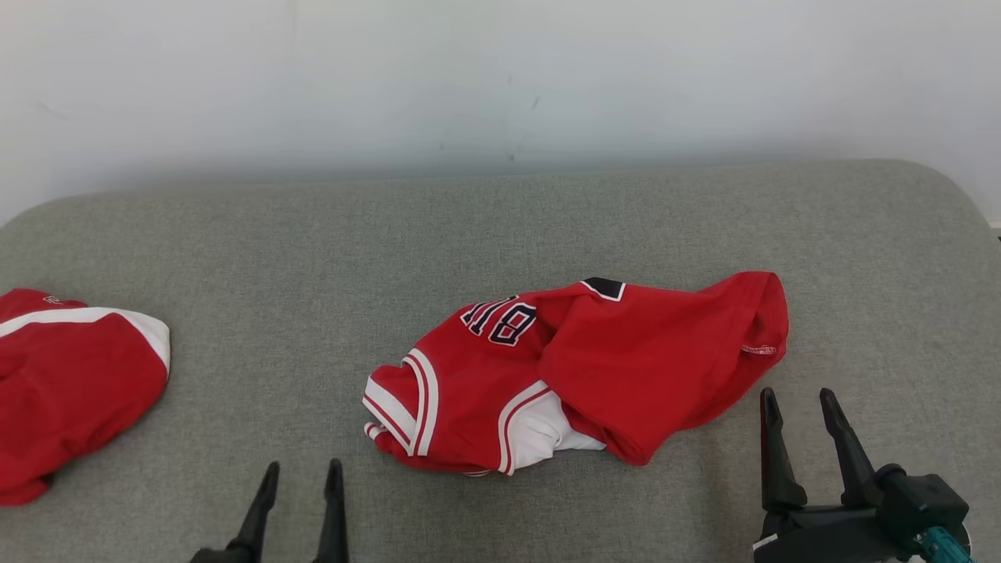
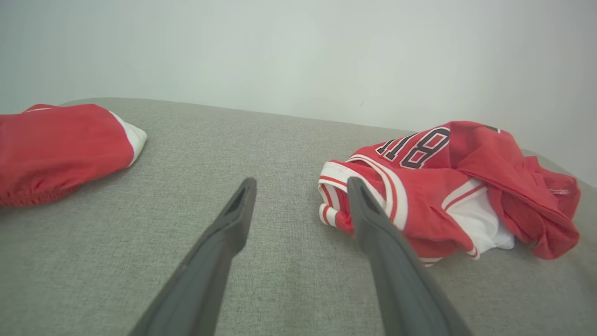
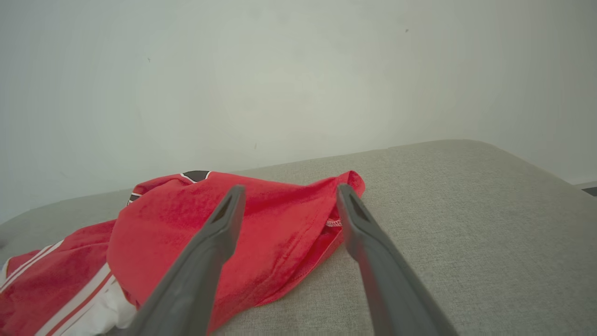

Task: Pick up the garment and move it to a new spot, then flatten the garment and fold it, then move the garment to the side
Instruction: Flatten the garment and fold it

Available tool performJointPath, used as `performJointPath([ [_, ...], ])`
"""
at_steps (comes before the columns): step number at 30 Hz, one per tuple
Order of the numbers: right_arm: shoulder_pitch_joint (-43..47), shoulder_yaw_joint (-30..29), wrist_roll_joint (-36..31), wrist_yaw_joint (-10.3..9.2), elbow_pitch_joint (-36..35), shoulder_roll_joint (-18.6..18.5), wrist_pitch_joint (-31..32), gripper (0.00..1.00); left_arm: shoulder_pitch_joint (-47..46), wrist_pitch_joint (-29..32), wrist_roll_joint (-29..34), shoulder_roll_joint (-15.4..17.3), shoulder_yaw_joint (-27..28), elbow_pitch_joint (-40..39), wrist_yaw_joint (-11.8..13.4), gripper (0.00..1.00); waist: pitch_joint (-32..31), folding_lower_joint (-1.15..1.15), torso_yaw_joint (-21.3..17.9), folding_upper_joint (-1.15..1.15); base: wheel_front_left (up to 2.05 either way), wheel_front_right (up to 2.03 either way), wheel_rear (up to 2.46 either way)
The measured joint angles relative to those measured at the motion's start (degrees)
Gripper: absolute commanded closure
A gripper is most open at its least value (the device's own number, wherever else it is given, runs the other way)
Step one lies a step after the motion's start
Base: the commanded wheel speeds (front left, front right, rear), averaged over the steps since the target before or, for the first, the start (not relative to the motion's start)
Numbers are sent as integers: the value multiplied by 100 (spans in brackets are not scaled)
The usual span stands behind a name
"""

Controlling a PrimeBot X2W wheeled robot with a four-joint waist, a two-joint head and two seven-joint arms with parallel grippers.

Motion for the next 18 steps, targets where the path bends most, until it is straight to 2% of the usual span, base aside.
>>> performJointPath([
  [6,54,43,-9,0,13,49,0,0,-385,0,-12,1,-441,326,-146,0,38,0,-17,0,0,0,0],
  [18,-62,226,62,0,96,59,0,0,-1199,0,-7,-4,-1128,1849,-301,0,87,0,-248,0,0,0,0],
])
